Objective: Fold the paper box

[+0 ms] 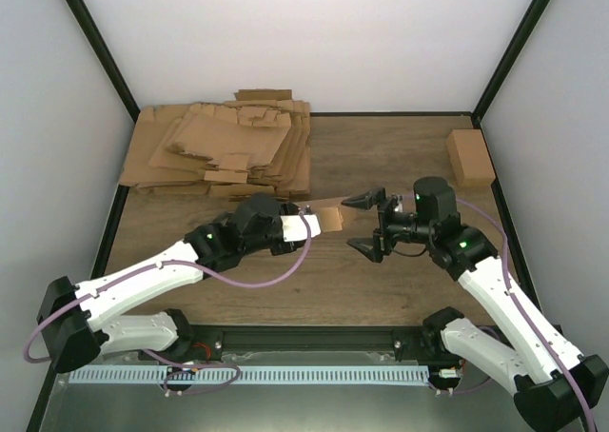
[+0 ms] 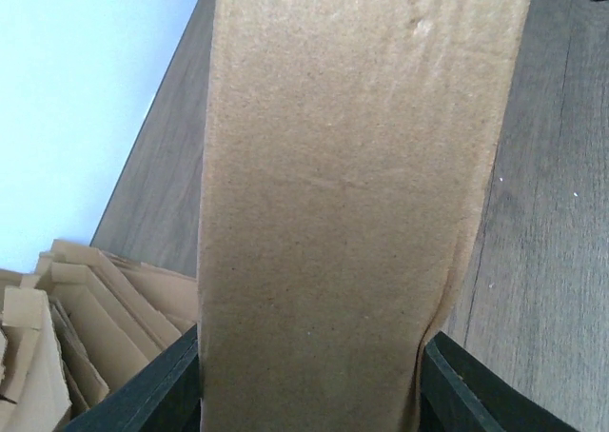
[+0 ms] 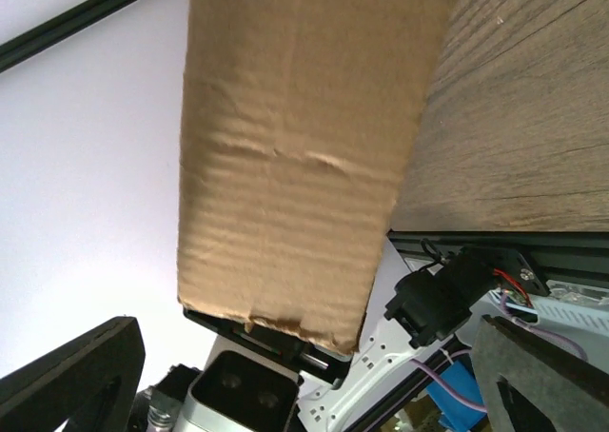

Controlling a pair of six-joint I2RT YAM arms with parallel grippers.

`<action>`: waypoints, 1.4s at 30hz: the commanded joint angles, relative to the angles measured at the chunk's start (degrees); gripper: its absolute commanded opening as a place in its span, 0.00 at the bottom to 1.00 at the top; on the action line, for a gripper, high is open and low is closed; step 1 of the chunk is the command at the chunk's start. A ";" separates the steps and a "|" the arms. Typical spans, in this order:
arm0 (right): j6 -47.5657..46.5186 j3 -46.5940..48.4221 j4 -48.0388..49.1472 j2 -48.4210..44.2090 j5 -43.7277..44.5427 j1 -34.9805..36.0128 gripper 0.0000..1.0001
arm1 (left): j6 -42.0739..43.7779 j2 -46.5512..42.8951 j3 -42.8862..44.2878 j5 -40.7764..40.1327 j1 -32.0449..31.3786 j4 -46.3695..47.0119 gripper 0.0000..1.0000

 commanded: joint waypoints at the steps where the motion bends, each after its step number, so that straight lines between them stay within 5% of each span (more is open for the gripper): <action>1: 3.21 0.44 2.54 0.02 -0.22 -0.66 0.96 | 1.84 -1.92 -1.38 2.25 -0.38 3.26 0.42; 21: 3.64 -0.61 2.03 -0.22 4.07 -0.66 0.79 | 3.49 -6.66 -3.66 6.80 -1.23 4.49 0.43; 35: 3.31 -0.42 1.97 0.15 3.53 -0.66 0.53 | 3.89 -6.85 -3.94 6.80 -1.36 4.91 0.47; 39: 3.18 -0.43 2.16 -0.74 5.29 -0.66 0.45 | 3.71 -6.66 -3.87 7.29 -1.34 4.85 0.53; 42: 3.12 -1.07 3.75 -1.33 7.50 -0.66 0.42 | 3.15 -6.91 -3.42 9.36 -1.35 4.16 0.70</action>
